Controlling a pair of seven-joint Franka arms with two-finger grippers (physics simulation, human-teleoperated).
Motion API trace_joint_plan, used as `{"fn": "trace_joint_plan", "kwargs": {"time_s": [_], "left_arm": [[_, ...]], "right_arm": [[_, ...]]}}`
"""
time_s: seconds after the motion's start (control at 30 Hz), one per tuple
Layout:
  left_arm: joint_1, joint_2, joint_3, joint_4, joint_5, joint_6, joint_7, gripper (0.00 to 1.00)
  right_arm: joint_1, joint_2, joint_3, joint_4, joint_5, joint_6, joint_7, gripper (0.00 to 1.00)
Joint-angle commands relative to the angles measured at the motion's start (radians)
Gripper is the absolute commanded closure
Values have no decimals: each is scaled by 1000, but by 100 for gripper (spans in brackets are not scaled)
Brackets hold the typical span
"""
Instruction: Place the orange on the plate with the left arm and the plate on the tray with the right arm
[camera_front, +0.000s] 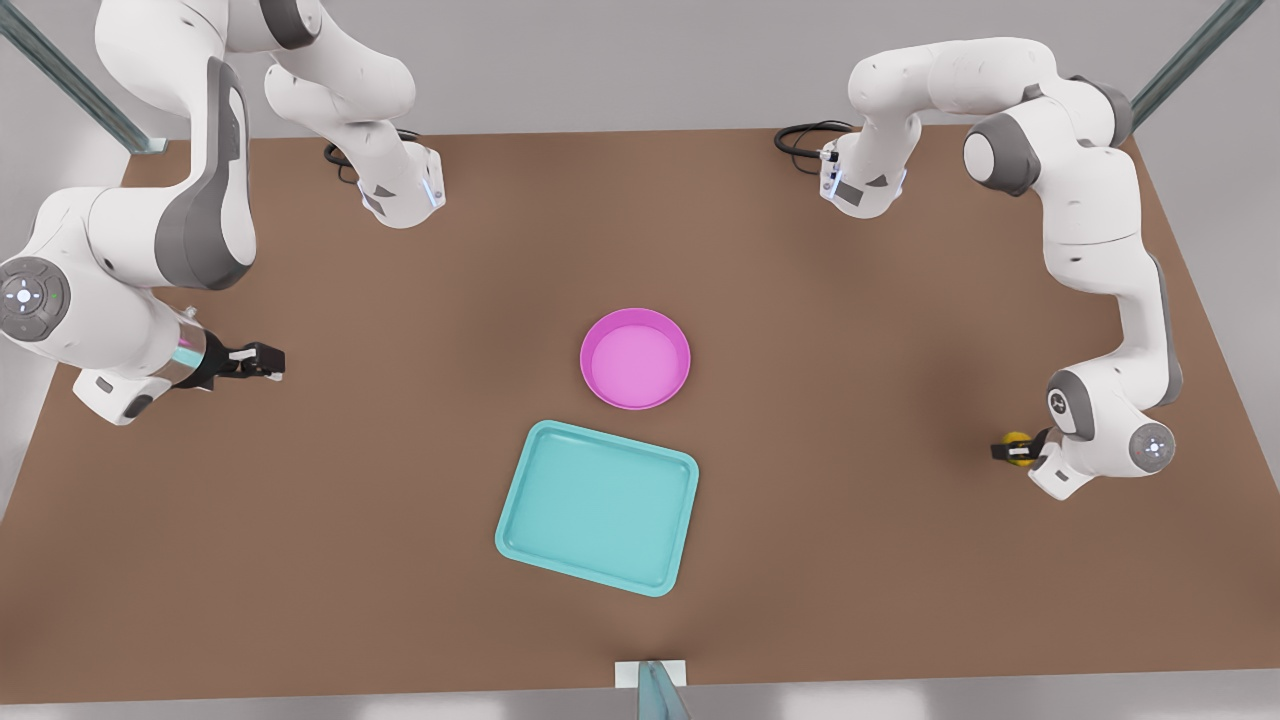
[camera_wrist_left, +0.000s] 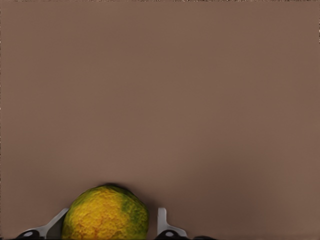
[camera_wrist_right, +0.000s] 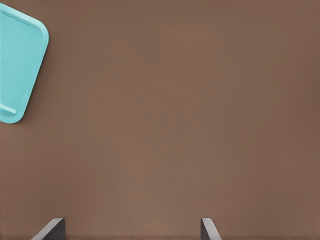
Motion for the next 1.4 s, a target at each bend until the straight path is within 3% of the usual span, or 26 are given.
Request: {"fn": "trace_joint_plan", "kwargs": {"time_s": [0.0,0.33,0.5,0.63,0.7,0.8,0.93,1.13,1.2,1.23,1.37], "left_arm": [[0,-3,0,1,2,9,45,32],[2,12,0,1,0,37,34,31],[-29,-83,-1,-2,-9,-49,-5,32],[-354,-178,-21,51,-14,-201,-352,32],[-511,-175,-96,106,-17,-247,-605,32],[-581,-132,-251,185,-15,-238,-919,32],[-788,-75,-257,220,-18,-233,-1225,32],[-882,-3,-257,219,-60,-227,-1277,31],[-891,14,-257,219,-52,-225,-1274,27],[-891,18,-257,219,-49,-227,-1274,0],[-887,-6,-239,223,-44,-247,-1253,0]], "right_arm": [[-1,-1,0,0,2,0,-4,0],[2,16,-2,28,8,-3,-7,0],[16,16,3,65,-15,-17,-6,0],[10,19,3,77,-1,-17,-7,0],[11,20,3,77,-5,-17,-7,0],[11,20,3,77,-8,-17,-7,0],[13,22,3,77,-6,-17,-7,0],[13,22,3,77,-6,-17,-7,0],[13,22,3,77,-6,-17,-9,0],[13,22,3,77,-6,-17,-9,0],[13,25,4,77,-6,-17,-9,0]]}}
